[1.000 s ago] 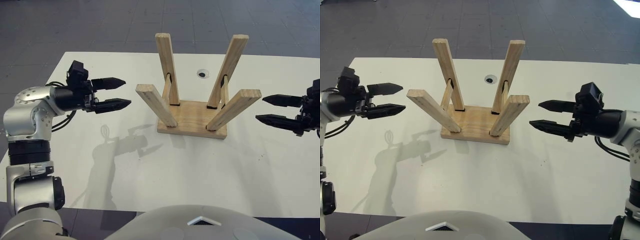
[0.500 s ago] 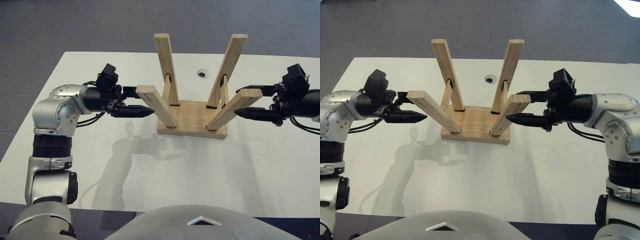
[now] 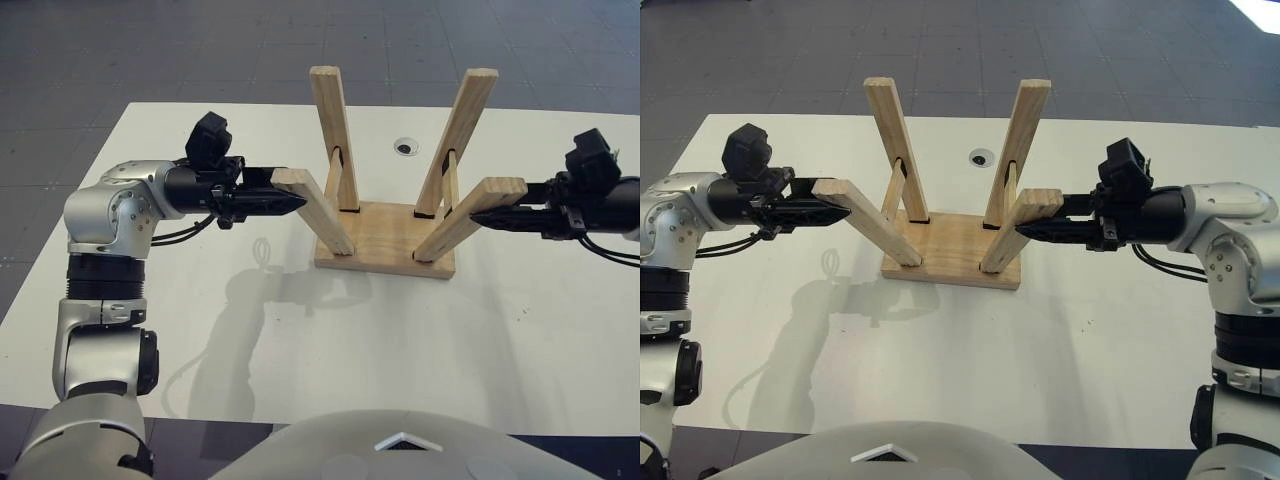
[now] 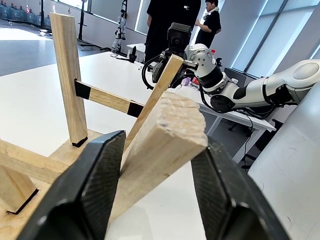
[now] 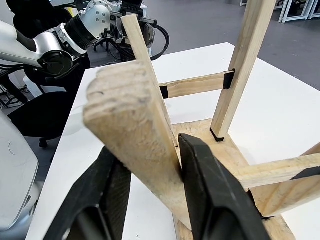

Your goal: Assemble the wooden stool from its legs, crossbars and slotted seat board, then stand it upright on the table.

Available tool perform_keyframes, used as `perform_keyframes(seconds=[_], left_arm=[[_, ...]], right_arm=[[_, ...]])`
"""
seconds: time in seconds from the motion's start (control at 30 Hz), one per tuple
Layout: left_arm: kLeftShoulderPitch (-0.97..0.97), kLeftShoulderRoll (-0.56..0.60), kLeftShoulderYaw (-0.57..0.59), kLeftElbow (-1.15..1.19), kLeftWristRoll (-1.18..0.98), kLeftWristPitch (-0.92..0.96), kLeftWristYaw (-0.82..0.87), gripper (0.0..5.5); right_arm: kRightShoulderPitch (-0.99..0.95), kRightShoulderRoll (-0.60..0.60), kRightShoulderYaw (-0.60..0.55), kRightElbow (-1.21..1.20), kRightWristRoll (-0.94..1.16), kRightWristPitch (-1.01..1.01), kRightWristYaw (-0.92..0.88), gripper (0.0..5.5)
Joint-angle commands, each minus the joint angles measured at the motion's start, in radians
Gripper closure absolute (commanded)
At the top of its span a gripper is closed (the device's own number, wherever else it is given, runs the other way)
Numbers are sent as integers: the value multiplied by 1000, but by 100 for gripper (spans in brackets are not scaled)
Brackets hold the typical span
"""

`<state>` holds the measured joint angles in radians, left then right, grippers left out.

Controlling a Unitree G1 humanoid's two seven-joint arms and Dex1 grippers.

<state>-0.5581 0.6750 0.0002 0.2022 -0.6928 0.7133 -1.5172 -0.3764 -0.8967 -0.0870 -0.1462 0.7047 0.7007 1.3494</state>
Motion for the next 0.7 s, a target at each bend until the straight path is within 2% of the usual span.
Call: perform_keyframes(seconds=[0.03,0.17,0.23,0.33,0.4,0.43,0.47,0.53,0.6,0.7], left_arm=[[0,13,-18,-16,2,15,-23,370],[104,55,6,-162,-72,88,-29,373],[145,86,62,-253,-156,158,-12,377],[90,108,204,-288,-389,399,124,380],[36,104,223,-254,-506,583,222,380],[-15,80,219,-199,-549,673,280,380],[-77,42,218,-119,-580,754,337,380],[-195,-57,202,85,-549,854,440,351],[-276,-143,199,324,-463,834,538,319],[-355,-201,245,618,-357,674,654,277]], right_arm=[[-11,-18,21,-3,-6,6,19,416],[13,-34,-4,-70,79,73,36,418],[49,-63,-34,-128,127,117,51,419],[26,-58,-143,-154,366,300,-22,431],[-47,-24,-175,-81,534,444,-139,444],[-105,8,-170,-4,593,513,-216,448],[-179,49,-158,112,622,588,-298,411],[-320,133,-106,375,558,700,-414,382],[-414,202,-66,591,457,708,-484,346],[-474,259,-46,772,355,658,-520,295]])
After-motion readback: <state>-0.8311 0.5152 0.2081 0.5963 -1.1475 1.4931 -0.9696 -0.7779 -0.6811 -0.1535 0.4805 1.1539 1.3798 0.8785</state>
